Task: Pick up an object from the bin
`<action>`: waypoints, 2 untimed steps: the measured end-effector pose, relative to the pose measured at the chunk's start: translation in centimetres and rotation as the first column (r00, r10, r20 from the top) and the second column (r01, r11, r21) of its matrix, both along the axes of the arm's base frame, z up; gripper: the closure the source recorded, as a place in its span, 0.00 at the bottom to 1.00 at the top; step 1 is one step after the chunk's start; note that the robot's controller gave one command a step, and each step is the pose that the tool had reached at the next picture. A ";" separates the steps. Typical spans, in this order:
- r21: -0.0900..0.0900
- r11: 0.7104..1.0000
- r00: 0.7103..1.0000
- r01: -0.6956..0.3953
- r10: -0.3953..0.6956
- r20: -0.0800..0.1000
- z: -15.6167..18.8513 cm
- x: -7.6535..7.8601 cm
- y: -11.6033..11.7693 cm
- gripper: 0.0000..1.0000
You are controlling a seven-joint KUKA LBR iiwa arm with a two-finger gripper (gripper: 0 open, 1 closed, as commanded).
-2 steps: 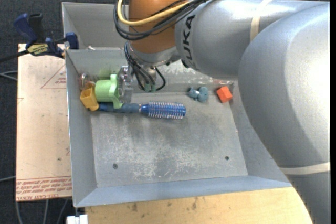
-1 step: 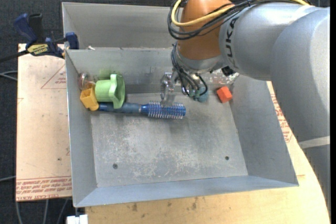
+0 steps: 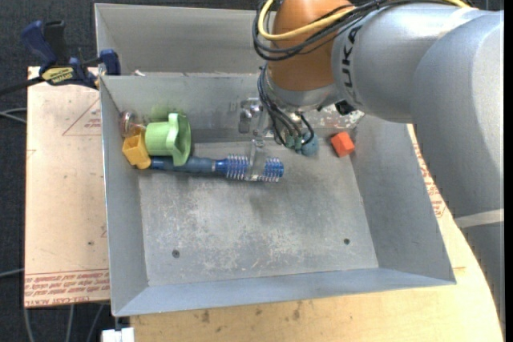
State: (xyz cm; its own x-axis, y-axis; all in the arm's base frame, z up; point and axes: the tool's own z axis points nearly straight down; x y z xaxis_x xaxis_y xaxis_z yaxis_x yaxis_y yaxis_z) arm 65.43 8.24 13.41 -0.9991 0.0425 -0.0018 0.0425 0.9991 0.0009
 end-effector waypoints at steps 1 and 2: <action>0.001 0.999 0.999 0.035 -0.035 -0.007 -6.9 -2.4 2.0 0.00; 0.000 0.999 0.999 0.037 -0.037 -0.003 -6.5 -2.2 1.9 1.00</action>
Offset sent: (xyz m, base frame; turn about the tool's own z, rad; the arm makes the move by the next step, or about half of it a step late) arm -0.0216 0.0183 -0.0641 0.0383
